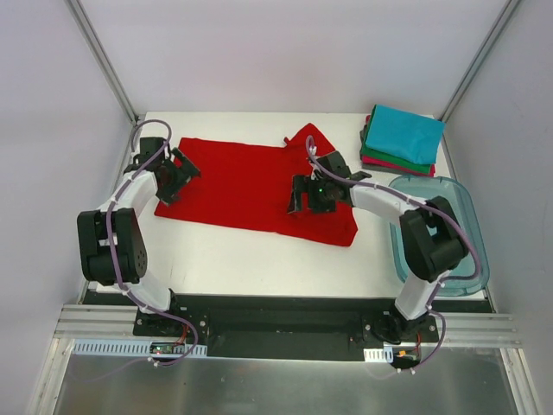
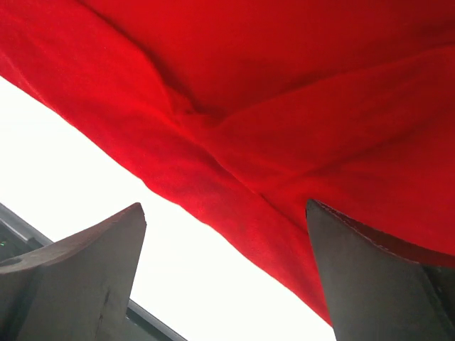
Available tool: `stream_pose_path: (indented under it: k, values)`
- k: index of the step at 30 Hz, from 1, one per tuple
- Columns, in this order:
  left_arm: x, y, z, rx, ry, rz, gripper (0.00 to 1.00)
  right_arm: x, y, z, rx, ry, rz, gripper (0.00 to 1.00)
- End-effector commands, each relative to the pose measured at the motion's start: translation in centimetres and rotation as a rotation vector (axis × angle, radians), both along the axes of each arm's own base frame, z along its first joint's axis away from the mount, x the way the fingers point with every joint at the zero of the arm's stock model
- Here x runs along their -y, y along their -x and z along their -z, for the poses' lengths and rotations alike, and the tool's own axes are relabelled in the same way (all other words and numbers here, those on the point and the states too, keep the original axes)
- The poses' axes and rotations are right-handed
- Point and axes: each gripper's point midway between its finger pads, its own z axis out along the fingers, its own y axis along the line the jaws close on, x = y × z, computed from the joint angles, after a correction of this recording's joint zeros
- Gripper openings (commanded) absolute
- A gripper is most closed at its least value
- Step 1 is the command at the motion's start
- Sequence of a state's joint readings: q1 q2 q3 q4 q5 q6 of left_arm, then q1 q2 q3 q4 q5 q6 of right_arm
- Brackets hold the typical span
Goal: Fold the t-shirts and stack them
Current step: Fold the flattened tshirt in 1/3 of the way
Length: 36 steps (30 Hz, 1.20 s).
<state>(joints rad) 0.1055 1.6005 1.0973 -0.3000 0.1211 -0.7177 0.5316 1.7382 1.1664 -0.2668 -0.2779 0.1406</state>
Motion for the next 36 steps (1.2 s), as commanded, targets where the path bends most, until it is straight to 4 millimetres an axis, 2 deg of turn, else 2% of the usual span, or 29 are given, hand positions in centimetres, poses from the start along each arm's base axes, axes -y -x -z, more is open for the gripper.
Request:
stream_pose_path:
  k: [1,8,11,15,19,22,24,27,29,32,36]
  values:
    - [0.5,0.1,1.3,-0.034,-0.001,0.048,0.99,-3.4,-0.9,0.2,-0.034,-0.139,0.027,0.96]
    - [0.0,0.2,3.4,-0.09,-0.019,0.046,0.99,-3.6,-1.9,1.5,-0.027,-0.101,0.058,0.96]
    - [-0.2,0.4,3.8,-0.101,-0.027,0.035,0.99,-4.0,-4.4,1.7,0.044,-0.09,0.094,0.96]
    - [-0.5,0.9,3.9,-0.104,-0.041,0.028,0.99,-5.7,-9.3,-0.8,0.185,-0.11,0.126,0.96]
    - [-0.9,0.9,3.3,-0.09,-0.063,0.016,0.99,-8.0,-14.5,-5.1,0.371,-0.157,0.119,0.96]
    - [-1.1,0.7,2.7,-0.076,-0.075,0.018,0.99,-8.5,-15.3,-6.9,0.4,-0.15,0.087,0.96]
    - [-1.0,0.5,2.2,-0.064,-0.068,0.019,0.99,-7.9,-14.7,-8.1,0.414,-0.133,0.077,0.96]
    - [-0.4,-0.1,1.6,-0.045,-0.044,0.043,0.99,-5.9,-12.2,-7.4,0.374,-0.054,0.046,0.96]
    - [0.1,-0.9,1.3,-0.031,-0.024,0.072,0.99,-4.1,-9.4,-6.2,0.307,0.006,0.027,0.96]
    - [0.7,-2.3,1.2,-0.015,-0.002,0.096,0.99,-1.1,-4.8,-3.0,0.176,0.087,0.016,0.96]
    - [1.6,-3.3,3.2,-0.046,0.047,0.124,0.99,1.9,-1.6,0.7,0.077,0.173,0.053,0.96]
